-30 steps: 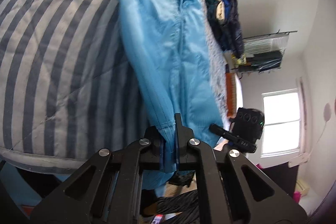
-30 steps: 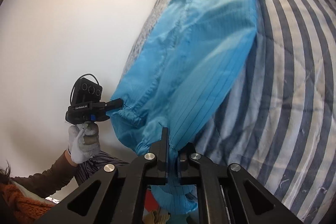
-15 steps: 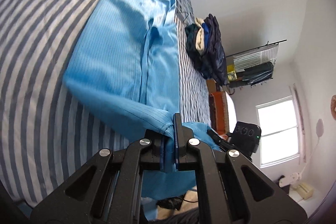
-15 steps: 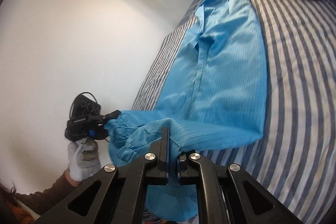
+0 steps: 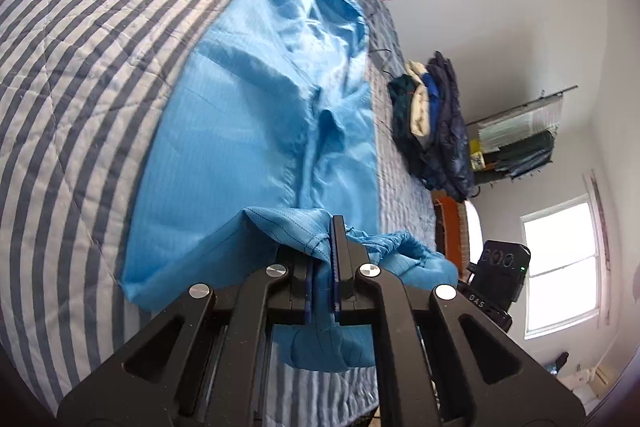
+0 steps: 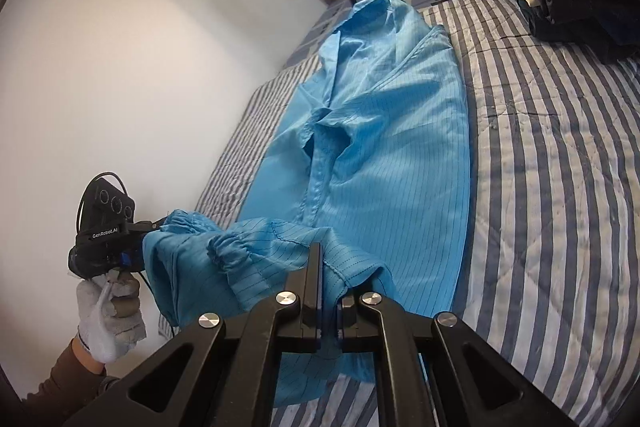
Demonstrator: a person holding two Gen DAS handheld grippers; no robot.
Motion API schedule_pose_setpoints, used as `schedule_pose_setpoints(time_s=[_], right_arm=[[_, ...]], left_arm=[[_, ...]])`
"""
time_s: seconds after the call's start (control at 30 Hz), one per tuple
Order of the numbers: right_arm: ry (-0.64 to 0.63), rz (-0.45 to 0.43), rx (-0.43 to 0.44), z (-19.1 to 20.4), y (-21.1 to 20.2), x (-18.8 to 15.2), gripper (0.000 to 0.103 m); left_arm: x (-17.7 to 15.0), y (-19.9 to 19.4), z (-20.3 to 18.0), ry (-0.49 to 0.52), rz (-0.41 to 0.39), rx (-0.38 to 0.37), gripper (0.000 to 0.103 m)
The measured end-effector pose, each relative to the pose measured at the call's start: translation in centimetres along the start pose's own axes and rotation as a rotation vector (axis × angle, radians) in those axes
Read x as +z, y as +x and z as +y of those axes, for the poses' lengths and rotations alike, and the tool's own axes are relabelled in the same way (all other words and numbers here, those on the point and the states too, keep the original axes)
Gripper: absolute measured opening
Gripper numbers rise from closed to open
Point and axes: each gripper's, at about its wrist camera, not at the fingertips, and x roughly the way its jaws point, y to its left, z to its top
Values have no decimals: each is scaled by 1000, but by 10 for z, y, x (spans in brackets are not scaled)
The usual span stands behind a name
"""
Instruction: Fold large clothes
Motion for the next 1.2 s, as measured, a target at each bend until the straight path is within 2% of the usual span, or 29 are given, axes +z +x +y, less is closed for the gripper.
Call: schedule_pose_setpoints(time_s=[0.1, 0.2, 0.33, 0.5, 0.53, 0.6, 0.63, 0.67, 0.7, 0.77, 0.93, 1.07, 1.13, 1.2], right_arm=[[11, 9, -29, -6, 13, 9, 2], [26, 17, -62, -13, 22, 15, 2], [64, 32, -73, -25, 34, 19, 2], [39, 61, -122, -26, 45, 16, 2], [41, 67, -119, -27, 46, 15, 3], [40, 70, -115, -28, 45, 15, 11], [34, 65, -112, -27, 42, 15, 17], [24, 59, -111, -25, 39, 16, 28], [15, 48, -113, -23, 34, 16, 36], [10, 37, -98, -20, 24, 18, 39], [-21, 0, -73, -16, -18, 12, 43], [-156, 29, -23, -1, -41, -5, 43], [-245, 80, -22, 9, -41, -19, 43], [-283, 118, -44, 13, -30, -29, 37]], left_arm=[[8, 7, 16, -24, -19, 50, 4], [16, 13, 32, -64, -22, 59, 4], [19, 26, 40, -40, -8, 104, 4], [20, 39, 48, -45, 15, 145, 5], [21, 41, 48, -46, 27, 152, 6], [22, 41, 47, -43, 33, 150, 31], [22, 38, 45, -37, 26, 147, 33], [22, 35, 43, -33, 22, 147, 41], [23, 31, 41, -27, 15, 142, 51], [26, 18, 38, -12, -12, 135, 58], [20, -21, 26, 115, -57, 153, 58], [-2, -32, 16, 259, -1, 125, 58], [-13, -23, 18, 274, 57, 112, 58], [-18, -9, 20, 276, 100, 127, 58]])
